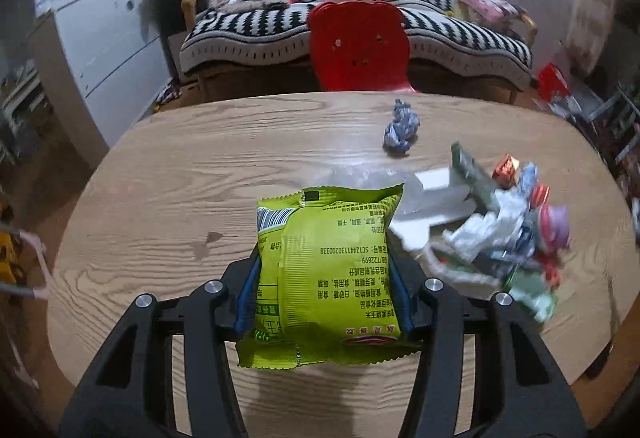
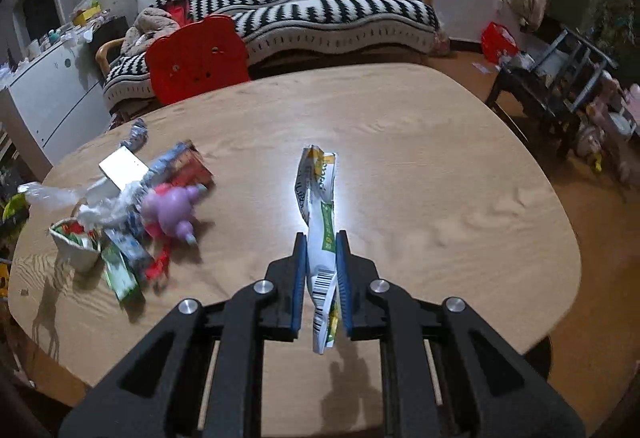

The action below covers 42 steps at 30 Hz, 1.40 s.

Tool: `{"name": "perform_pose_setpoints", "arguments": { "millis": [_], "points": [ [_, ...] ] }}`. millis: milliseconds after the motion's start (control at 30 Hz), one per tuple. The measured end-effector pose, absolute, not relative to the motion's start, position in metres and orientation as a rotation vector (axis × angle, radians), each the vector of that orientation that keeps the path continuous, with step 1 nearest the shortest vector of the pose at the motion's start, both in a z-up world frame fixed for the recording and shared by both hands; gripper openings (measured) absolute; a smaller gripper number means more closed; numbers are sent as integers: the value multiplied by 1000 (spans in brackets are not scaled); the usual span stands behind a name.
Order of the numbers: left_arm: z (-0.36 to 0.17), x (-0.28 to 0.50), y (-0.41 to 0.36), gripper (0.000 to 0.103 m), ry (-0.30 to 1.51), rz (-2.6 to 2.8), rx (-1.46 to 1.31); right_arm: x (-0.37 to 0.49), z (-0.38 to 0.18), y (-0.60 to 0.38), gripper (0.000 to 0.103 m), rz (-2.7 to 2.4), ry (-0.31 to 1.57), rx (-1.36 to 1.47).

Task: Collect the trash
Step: 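Carry both items to the black bin and open both tools over it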

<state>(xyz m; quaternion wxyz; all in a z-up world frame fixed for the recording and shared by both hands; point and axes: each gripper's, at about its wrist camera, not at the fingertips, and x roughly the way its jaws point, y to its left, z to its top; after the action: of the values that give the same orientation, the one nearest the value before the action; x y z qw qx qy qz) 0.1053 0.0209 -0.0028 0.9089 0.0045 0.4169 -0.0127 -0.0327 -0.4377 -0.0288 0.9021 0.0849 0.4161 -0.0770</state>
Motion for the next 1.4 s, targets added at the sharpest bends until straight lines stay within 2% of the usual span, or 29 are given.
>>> {"name": "perform_pose_setpoints", "arguments": {
  "millis": [233,433,600,833,1033,1300,1367,1400],
  "points": [
    [18,90,-60,52,800,-187,-7,-86,-24,-486,15,-223,851,192],
    [19,46,-191,52,792,-518,66,-145,-20,-542,15,-314,828,269],
    [-4,-21,-323,52,815,-844,192,-198,-39,-593,15,-403,851,352],
    [-61,-99,-450,52,857,-1114,357,-259,-80,-656,15,-472,915,502],
    [-103,-125,-505,52,907,-1177,441,-273,-98,-681,15,-482,933,572],
    [-127,-120,-534,52,927,-1167,444,-264,-102,-685,15,-482,934,579],
    [-125,-119,-539,56,925,-1165,431,-264,-102,-686,15,-491,933,574],
    [-125,-116,-542,68,925,-1168,423,-262,-103,-688,16,-492,934,577]
  ]
}}
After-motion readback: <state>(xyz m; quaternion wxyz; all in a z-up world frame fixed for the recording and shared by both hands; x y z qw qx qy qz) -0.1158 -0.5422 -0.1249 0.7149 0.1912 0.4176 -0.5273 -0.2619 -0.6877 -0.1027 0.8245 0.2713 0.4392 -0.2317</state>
